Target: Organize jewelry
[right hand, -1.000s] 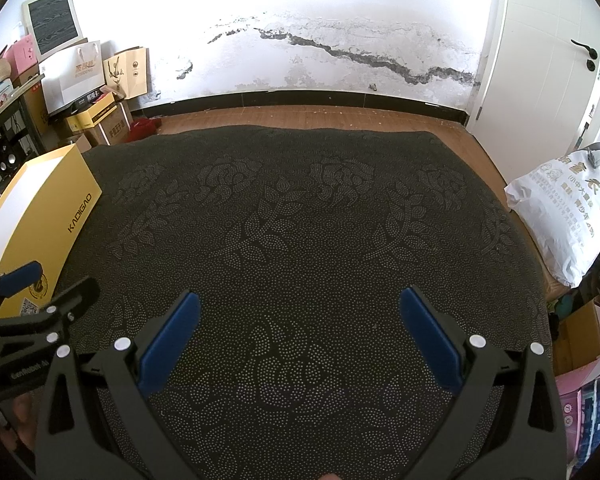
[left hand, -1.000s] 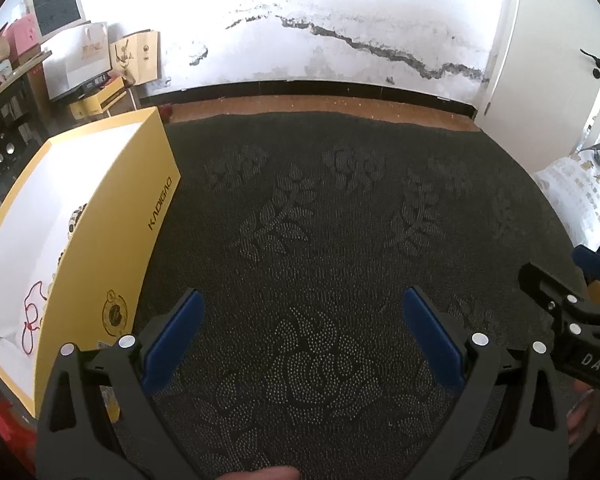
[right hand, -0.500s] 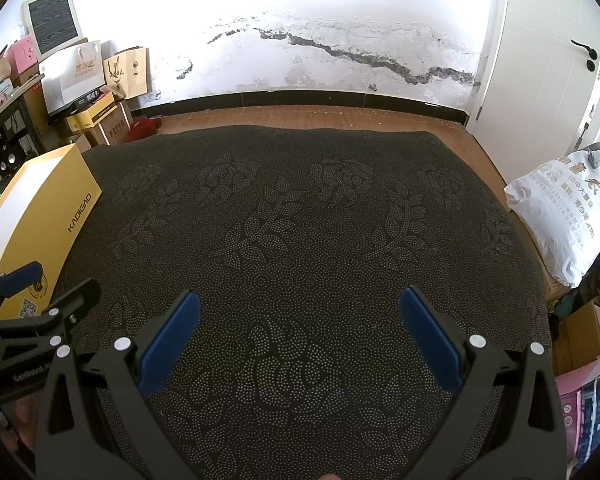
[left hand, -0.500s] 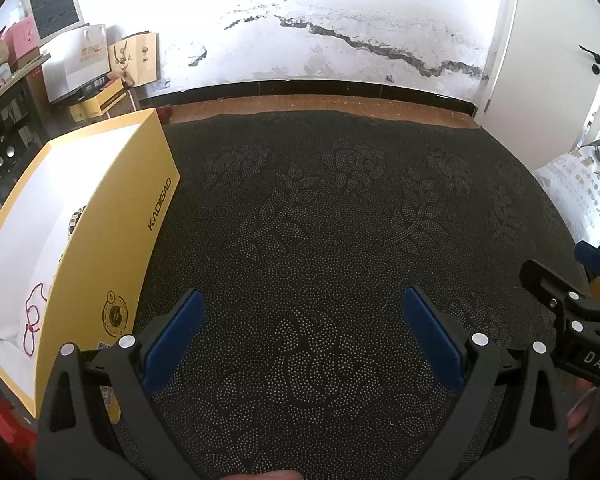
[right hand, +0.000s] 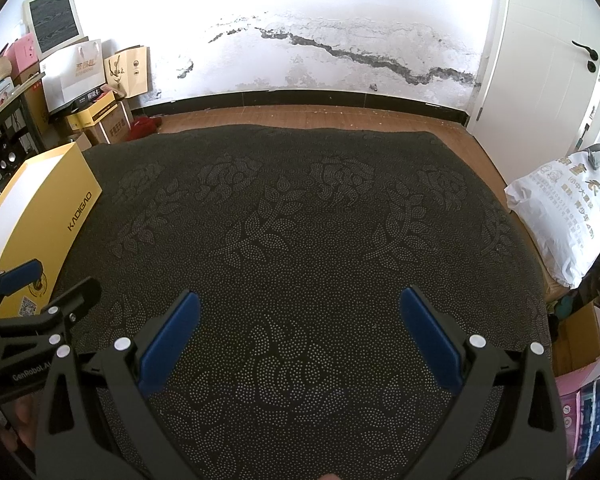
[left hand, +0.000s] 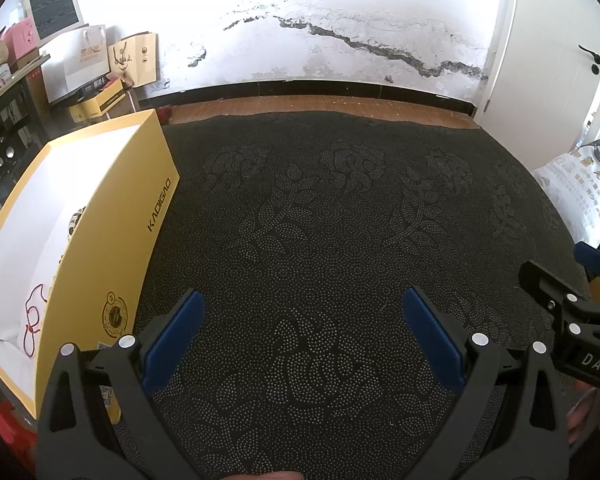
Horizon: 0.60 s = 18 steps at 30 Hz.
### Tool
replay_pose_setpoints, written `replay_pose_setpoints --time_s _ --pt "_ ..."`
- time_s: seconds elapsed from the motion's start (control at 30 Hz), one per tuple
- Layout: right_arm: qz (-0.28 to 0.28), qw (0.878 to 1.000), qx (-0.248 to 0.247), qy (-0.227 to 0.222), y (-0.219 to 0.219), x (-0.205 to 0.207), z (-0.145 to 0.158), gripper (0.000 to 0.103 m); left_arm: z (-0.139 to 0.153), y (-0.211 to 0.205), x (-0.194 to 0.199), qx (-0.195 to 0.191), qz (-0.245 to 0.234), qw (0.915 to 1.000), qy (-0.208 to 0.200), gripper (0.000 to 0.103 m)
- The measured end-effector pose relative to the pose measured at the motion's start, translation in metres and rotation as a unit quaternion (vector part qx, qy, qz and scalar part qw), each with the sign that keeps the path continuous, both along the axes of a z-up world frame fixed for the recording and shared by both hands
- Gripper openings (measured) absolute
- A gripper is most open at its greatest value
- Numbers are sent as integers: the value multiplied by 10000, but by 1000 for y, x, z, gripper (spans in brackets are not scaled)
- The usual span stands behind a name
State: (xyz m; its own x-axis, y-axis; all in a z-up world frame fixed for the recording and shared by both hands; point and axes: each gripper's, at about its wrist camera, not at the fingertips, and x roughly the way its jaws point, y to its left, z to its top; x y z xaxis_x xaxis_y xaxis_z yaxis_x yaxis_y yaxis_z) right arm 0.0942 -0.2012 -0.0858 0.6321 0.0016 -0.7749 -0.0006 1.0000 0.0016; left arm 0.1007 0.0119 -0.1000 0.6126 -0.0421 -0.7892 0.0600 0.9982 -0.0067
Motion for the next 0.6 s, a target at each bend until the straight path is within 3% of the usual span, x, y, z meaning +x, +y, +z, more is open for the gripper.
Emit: replay_pose_setpoints --time_s 0.6 --pt "13 10000 -28 -8 -1 -1 -1 97 1 -1 0 -5 -4 10000 -8 97"
